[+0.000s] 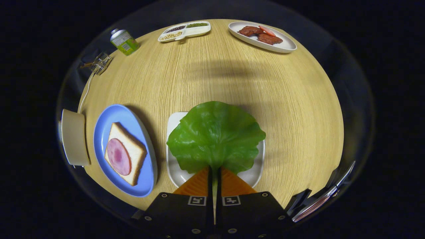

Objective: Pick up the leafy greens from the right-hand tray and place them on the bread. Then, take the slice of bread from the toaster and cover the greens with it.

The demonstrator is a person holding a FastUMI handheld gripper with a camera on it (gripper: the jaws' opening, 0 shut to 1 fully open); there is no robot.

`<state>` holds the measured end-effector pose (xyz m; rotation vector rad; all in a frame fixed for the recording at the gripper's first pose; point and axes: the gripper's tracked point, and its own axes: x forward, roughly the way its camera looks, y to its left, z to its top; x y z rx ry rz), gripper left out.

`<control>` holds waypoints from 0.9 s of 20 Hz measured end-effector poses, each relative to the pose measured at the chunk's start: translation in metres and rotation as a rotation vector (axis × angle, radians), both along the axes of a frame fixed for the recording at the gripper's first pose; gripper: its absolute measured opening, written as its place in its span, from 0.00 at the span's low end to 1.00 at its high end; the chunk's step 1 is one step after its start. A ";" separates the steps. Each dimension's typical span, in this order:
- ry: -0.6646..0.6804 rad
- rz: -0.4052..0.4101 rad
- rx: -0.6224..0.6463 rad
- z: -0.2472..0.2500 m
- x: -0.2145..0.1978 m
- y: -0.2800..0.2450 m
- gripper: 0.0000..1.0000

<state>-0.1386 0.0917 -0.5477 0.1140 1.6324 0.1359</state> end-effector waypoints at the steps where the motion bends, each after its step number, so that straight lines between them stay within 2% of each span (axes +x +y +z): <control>1: -0.012 -0.006 0.021 0.006 0.002 0.003 0.03; 4: -0.028 -0.011 0.062 0.025 0.008 0.016 0.03; 12: -0.121 0.048 0.168 0.077 0.028 0.064 0.03; 18: -0.151 0.130 0.249 0.091 0.033 0.112 0.03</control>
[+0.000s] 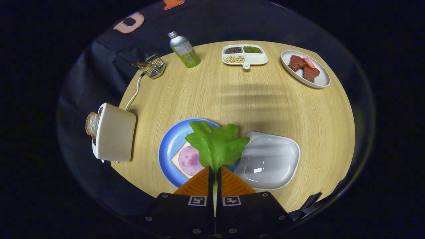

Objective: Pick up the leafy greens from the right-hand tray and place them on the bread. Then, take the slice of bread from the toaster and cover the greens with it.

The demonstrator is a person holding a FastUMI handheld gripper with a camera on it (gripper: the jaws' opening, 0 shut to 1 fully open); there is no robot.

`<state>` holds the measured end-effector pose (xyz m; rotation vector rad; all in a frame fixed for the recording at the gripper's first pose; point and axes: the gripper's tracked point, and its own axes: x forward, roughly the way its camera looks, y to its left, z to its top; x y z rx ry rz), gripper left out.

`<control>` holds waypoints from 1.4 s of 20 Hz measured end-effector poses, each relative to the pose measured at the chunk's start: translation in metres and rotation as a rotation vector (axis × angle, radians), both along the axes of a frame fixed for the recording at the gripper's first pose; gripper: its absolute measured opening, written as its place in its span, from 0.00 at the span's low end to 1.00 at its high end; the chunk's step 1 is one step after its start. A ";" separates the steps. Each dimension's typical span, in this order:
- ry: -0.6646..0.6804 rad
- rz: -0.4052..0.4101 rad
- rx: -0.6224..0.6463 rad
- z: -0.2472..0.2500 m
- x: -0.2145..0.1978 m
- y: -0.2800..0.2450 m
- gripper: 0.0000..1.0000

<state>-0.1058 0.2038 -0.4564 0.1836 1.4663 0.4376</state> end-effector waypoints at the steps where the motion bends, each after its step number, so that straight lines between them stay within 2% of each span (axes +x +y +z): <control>1: -0.013 0.020 0.006 -0.001 0.002 0.009 0.03; 7: -0.014 0.101 -0.084 -0.022 -0.006 0.029 0.06; 9: -0.016 0.114 -0.095 -0.024 -0.007 0.035 0.11; 10: -0.020 0.120 -0.089 -0.022 -0.007 0.038 0.18; 14: -0.054 0.141 -0.119 -0.012 0.001 0.044 0.34; 15: -0.052 0.132 -0.112 -0.004 0.003 0.049 0.39; 16: -0.052 0.119 -0.091 0.007 0.006 0.060 0.48; 20: -0.071 0.072 0.015 0.057 0.025 0.106 0.63; 24: -0.110 0.046 0.109 0.111 0.047 0.163 0.72; 28: -0.120 0.085 0.132 0.148 0.052 0.219 0.82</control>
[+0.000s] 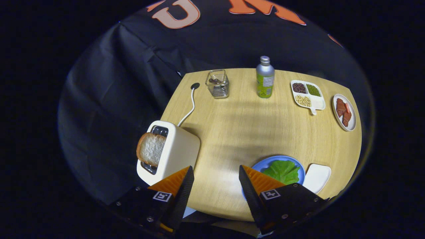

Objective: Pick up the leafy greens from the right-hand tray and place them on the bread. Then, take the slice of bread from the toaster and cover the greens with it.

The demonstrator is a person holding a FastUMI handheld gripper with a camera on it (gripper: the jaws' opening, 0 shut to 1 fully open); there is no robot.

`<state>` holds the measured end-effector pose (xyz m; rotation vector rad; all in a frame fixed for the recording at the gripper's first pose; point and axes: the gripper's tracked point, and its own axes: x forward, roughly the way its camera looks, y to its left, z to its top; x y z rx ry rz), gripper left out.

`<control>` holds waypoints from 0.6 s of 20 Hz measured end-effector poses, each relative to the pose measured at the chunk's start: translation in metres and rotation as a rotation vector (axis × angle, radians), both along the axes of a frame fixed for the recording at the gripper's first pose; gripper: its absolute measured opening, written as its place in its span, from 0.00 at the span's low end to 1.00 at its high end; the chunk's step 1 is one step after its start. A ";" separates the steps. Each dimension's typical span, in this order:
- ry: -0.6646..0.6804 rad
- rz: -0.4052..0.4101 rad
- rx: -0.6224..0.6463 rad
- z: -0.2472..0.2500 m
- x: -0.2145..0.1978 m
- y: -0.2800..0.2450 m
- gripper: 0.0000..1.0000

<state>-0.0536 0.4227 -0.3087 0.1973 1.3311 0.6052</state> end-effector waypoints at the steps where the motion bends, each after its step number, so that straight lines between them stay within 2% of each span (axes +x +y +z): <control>1: 0.003 0.010 0.005 0.007 -0.001 0.015 0.84; 8: 0.049 0.069 0.021 0.048 -0.007 0.097 0.87; 12: 0.108 0.080 0.034 0.053 -0.019 0.137 0.87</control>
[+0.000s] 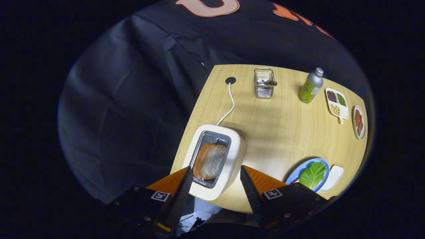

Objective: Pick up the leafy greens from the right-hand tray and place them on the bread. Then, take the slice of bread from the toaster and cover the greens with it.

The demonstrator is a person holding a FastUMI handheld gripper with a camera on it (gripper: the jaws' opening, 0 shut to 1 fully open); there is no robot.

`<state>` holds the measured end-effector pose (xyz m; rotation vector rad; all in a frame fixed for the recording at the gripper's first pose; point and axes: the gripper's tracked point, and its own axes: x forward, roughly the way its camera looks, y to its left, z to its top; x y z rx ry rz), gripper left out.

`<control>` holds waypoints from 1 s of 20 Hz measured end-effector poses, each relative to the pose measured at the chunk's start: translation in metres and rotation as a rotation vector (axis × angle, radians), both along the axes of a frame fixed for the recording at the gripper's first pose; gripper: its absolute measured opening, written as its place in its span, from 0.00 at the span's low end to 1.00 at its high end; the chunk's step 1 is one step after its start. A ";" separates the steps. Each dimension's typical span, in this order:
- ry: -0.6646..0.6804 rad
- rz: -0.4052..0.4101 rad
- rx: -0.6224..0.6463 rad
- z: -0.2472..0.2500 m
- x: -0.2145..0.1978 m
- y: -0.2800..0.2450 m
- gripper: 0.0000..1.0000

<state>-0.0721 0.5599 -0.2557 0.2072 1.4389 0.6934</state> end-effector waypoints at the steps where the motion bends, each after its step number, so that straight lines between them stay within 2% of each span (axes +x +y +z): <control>1: 0.004 0.012 -0.008 -0.001 0.000 0.005 0.87; 3: 0.006 0.040 -0.033 -0.008 -0.004 0.016 0.87; 7: 0.001 0.068 -0.096 -0.027 -0.005 0.028 0.77; 14: 0.011 0.104 -0.183 -0.053 -0.013 0.032 0.49; 18: 0.036 0.081 -0.202 -0.067 -0.014 0.030 0.32; 20: 0.047 0.056 -0.200 -0.068 -0.011 0.028 0.26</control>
